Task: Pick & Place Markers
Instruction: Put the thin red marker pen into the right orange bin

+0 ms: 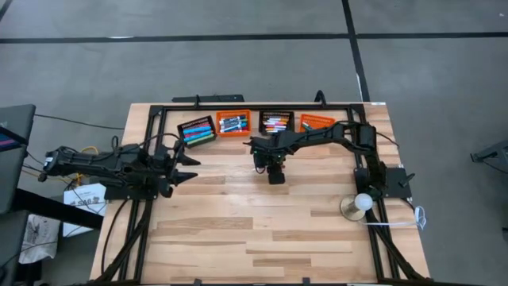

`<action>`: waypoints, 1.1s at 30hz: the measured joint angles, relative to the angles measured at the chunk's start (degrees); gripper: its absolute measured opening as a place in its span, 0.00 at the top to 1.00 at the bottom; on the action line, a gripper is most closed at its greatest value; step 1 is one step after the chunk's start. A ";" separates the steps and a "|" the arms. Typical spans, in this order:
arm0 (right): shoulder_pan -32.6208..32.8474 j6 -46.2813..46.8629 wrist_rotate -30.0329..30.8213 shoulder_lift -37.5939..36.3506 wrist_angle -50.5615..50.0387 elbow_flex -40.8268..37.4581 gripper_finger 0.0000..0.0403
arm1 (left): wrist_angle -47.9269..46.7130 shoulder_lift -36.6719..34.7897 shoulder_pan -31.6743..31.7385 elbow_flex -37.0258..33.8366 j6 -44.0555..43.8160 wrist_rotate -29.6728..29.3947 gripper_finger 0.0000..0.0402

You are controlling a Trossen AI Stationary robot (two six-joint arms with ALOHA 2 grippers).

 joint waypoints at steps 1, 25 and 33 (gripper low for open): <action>0.00 0.45 -0.01 0.00 0.06 -0.06 0.73 | -0.02 -1.41 0.00 -0.77 0.00 0.01 0.53; -1.00 2.73 0.29 0.83 -3.90 5.90 0.95 | 0.31 -8.16 0.00 -11.03 -0.29 0.45 0.53; -2.80 2.58 0.38 0.75 -13.57 12.17 0.92 | 0.34 -8.11 0.00 -12.03 -2.04 0.47 0.53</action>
